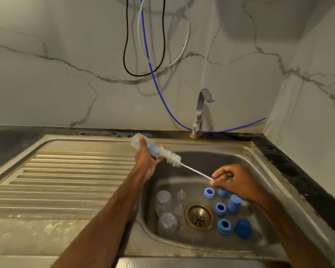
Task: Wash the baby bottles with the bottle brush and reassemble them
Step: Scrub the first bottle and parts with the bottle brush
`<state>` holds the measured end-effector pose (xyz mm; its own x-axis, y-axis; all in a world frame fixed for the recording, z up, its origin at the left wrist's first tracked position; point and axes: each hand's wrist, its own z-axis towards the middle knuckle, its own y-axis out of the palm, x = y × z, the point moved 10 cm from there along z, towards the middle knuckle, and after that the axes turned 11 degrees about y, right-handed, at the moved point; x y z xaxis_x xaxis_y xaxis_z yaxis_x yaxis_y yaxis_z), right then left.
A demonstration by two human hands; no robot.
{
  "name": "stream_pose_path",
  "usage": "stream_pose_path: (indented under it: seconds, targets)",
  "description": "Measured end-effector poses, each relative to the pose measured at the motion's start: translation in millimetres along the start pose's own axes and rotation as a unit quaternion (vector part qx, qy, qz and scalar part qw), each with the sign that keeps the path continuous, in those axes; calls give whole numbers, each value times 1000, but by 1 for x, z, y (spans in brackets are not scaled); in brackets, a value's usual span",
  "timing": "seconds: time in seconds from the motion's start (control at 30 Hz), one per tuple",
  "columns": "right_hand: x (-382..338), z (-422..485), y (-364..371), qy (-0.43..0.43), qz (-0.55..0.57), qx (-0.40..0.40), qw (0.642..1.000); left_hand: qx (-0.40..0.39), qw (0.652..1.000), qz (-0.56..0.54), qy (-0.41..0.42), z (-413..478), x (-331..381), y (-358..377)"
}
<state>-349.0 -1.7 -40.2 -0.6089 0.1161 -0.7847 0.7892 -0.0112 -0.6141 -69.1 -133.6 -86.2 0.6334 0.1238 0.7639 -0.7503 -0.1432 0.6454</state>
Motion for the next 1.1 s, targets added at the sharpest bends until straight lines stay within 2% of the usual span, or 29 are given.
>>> stream_pose_path:
  seconds: [0.07,0.13,0.23,0.33,0.43,0.5,0.63,0.73,0.83,1.0,1.1]
  targets:
    - [-6,-3,-3,-22,-35,25,999,12,1000,-24,2,3,3,-4]
    - [-17,-8,-5,-52,-17,49,997,16,999,-48,-3,5,1,-7]
    - [-27,-15,-9,-53,14,57,997,-27,998,-40,-28,6,1,-3]
    - [-19,-13,4,-12,24,-11,1000,-57,993,-77,-68,4,-5,2]
    - [-5,-14,30,37,61,-107,992,-42,993,-92,-59,3,-5,2]
    - [-3,-13,29,39,43,-87,995,-30,995,-86,-45,3,-5,1]
    - [-1,-2,3,-7,60,20,998,-17,996,-83,-32,4,-1,0]
    - [-3,-3,-1,-30,50,56,997,-23,997,-66,-33,6,-3,-1]
    - [-8,-5,5,-34,69,35,996,-44,998,-31,-20,14,-6,-2]
    - [13,-5,29,86,99,-82,988,-74,995,-51,-52,13,-16,4]
    - [10,-6,15,61,88,-35,994,-69,995,-42,-50,9,-16,6]
